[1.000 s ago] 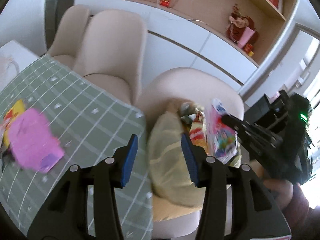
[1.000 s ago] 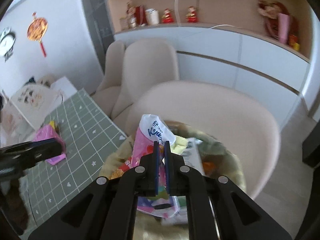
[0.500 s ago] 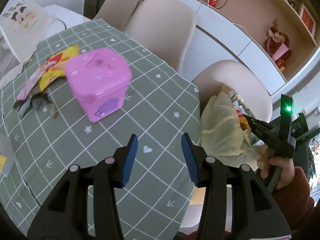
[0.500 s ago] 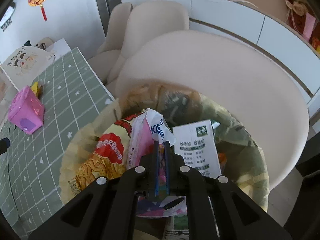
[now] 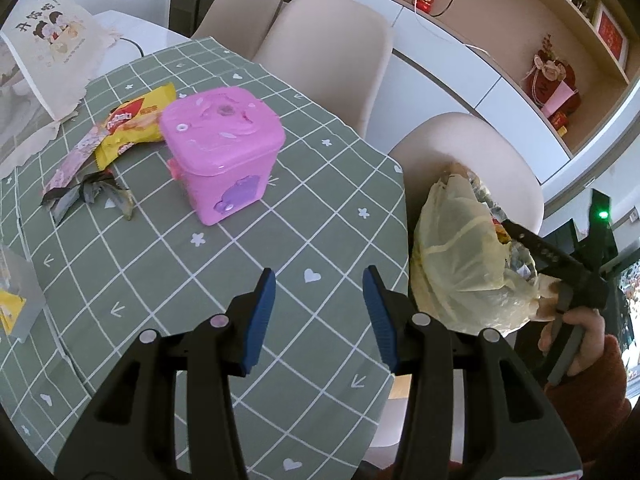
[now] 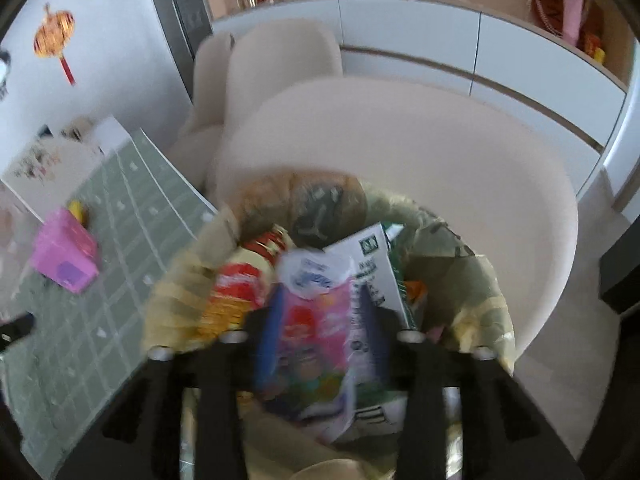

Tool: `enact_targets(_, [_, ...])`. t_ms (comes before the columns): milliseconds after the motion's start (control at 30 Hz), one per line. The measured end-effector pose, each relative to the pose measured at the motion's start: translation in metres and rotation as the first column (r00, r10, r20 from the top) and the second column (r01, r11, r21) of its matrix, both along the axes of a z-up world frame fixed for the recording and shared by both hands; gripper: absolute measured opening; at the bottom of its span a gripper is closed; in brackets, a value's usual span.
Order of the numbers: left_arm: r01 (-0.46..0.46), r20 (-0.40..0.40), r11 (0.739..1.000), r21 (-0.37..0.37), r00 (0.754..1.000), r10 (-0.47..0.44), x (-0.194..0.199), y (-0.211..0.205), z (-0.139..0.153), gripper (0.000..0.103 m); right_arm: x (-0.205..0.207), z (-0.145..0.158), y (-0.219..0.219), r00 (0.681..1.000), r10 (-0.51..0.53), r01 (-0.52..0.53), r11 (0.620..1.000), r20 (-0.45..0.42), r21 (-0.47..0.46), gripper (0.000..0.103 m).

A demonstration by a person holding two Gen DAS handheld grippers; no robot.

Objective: Collect trash
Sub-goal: 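Return to the table and grasp the pink Hello Kitty candy wrapper with the left tool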

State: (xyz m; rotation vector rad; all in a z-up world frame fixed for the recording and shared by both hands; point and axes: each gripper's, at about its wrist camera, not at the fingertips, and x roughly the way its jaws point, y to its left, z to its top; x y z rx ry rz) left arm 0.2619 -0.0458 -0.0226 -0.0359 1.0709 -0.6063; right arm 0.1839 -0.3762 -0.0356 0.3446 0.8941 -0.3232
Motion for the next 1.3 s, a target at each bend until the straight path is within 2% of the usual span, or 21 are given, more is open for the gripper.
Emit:
enact_targets(133, [-0.002,0.021,1.000,0.002,1.000,0.002,-0.002,0.011,0.003,0.043,-0.010,0.016,0.008,0.999,-0.033,0.034,0.999,0.033,-0.030,0.046])
enact_targets(267, [-0.002,0.063,1.000,0.017,0.998,0.001,-0.004,0.023,0.007,0.043,-0.023,0.039,0.023,0.991,-0.050,0.055,0.998,0.125,-0.038,0.048])
enact_targets(333, [-0.001,0.077,1.000,0.025,0.997,-0.001,-0.003,0.030,0.008,0.043,-0.027,0.049,0.035,0.984,-0.034,0.041,0.998,0.174,-0.036,0.055])
enact_targets(467, [0.011,0.105,0.999,0.035,0.994,-0.015,-0.001,0.045,0.010,0.043,-0.025,0.059,0.072,0.967,0.052,-0.045,0.998,0.251,-0.033,0.056])
enact_targets(567, [0.028,0.116,0.999,0.030,0.993,-0.032,0.005,0.057,0.010,0.043,-0.011,0.057,0.109,0.965,0.157,-0.151,0.988,0.212,-0.042,0.056])
enact_targets(700, [0.053,0.143,0.998,0.020,0.988,-0.055,0.018,0.079,0.013,0.043,0.004,0.051,0.151,0.954,0.229,-0.226,0.973,0.193,-0.037,0.056])
enact_targets(833, [0.045,0.177,0.999,-0.004,0.983,-0.044,0.039,0.116,0.015,0.043,0.018,0.030,0.193,0.944,0.294,-0.295,0.955,0.151,-0.016,0.056])
enact_targets(900, [0.009,0.168,0.999,-0.032,0.986,-0.003,0.050,0.136,0.011,0.043,0.023,0.017,0.217,0.944,0.307,-0.307,0.951,0.121,-0.024,0.056])
enact_targets(1100, [-0.091,0.089,0.989,-0.114,0.991,0.102,0.071,0.169,-0.016,0.043,0.039,-0.011,0.246,0.942,0.334,-0.334,0.942,0.039,-0.011,0.056])
enact_targets(1167, [-0.111,0.086,0.989,-0.098,0.989,0.119,0.078,0.170,-0.023,0.043,0.043,-0.016,0.249,0.941,0.338,-0.337,0.941,0.021,-0.009,0.056])
enact_targets(1200, [-0.116,0.113,0.990,-0.085,0.986,0.126,0.081,0.168,-0.024,0.043,0.045,-0.018,0.249,0.941,0.337,-0.337,0.942,0.018,-0.002,0.056])
enact_targets(1300, [-0.105,0.128,0.992,-0.063,0.985,0.113,0.090,0.157,-0.025,0.043,0.049,-0.022,0.245,0.951,0.308,-0.308,0.951,0.010,0.021,0.056])
